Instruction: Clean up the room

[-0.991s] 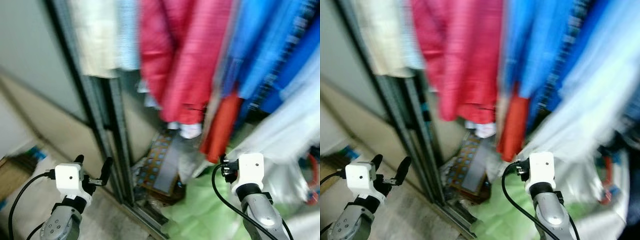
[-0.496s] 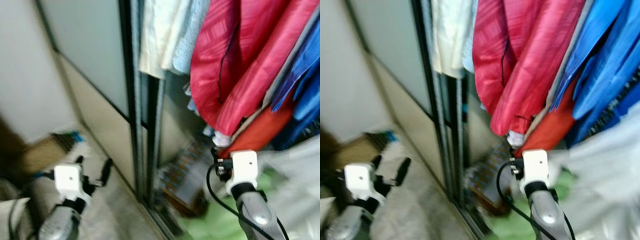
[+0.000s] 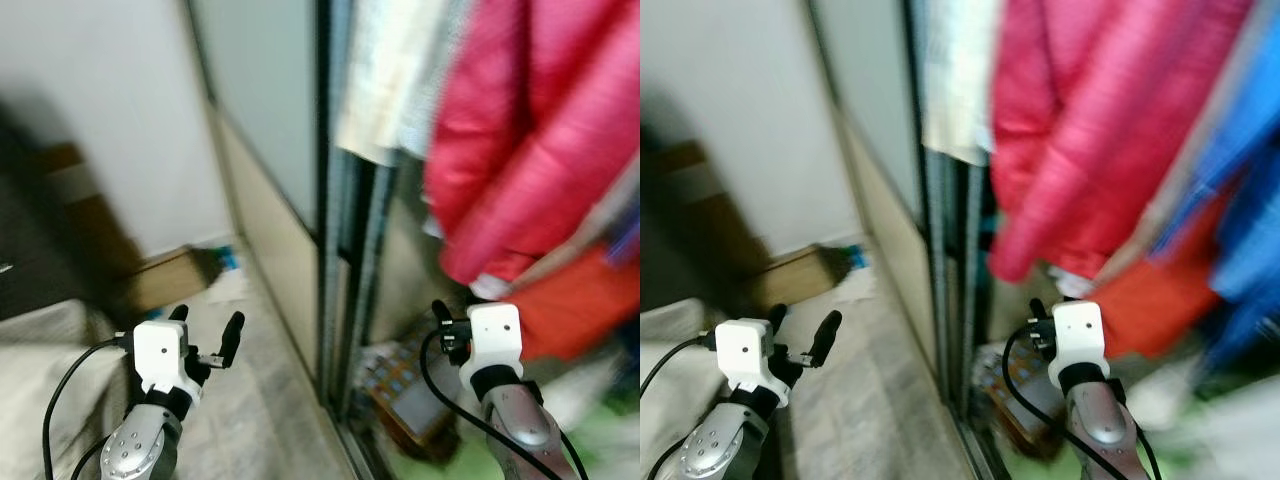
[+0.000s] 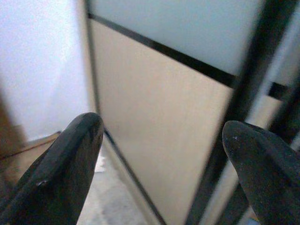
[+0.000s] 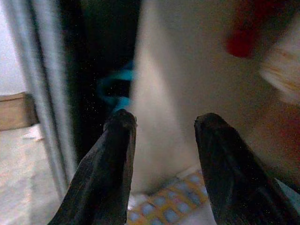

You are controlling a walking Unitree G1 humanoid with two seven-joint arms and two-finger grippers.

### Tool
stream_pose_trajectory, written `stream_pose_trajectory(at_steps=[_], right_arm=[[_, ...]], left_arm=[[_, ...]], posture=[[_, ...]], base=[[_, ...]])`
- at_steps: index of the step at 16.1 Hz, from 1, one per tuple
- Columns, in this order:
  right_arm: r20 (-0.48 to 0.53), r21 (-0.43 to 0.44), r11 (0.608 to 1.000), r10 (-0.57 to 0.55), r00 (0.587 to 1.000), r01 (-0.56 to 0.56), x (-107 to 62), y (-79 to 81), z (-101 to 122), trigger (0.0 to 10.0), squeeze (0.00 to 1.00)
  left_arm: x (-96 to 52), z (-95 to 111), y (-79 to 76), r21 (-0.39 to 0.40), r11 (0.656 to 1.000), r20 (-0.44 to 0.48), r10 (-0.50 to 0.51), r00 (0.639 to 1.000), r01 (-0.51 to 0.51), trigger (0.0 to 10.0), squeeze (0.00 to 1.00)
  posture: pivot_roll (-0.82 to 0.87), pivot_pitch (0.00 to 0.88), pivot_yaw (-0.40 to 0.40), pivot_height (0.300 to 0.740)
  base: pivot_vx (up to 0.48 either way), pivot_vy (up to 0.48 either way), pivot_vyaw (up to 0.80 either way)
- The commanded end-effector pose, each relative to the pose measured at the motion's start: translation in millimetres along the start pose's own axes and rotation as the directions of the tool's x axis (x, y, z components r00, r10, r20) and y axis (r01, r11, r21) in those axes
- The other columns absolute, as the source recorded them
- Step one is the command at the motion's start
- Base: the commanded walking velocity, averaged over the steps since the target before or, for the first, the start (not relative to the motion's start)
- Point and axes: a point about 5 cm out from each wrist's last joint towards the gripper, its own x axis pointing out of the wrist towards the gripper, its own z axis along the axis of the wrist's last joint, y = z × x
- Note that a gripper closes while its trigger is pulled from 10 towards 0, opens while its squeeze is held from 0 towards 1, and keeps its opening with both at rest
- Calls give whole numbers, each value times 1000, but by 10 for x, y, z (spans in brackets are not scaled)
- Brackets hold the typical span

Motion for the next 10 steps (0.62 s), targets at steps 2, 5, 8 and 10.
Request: stream_pose_trajectory(at_steps=[2, 5, 8, 10], right_arm=[[31, 10, 1000, 21, 999, -21, 47, 72, 62, 10000, 0], [33, 5, 1000, 26, 999, -26, 53, 85, 51, 10000, 0], [42, 9, 1000, 26, 999, -27, 35, 83, 61, 10000, 0], [53, 9, 999, 32, 998, -33, 31, 86, 77, 10000, 0]], left_arm=[[-16, 2, 56, 24, 999, -5, 21, 1000, -21, 10000, 0], [-3, 6, 54, 26, 999, 0, 25, 1000, -25, 10000, 0], [12, 7, 65, -1, 999, 11, 54, 998, -54, 10000, 0], [18, 21, 65, 4, 998, 13, 64, 998, -64, 10000, 0]], posture=[[7, 0, -24, 740], [8, 0, -16, 740], [3, 0, -19, 740], [1, 0, -19, 740]], base=[[0, 0, 800], [0, 0, 800], [0, 0, 733], [0, 0, 209]])
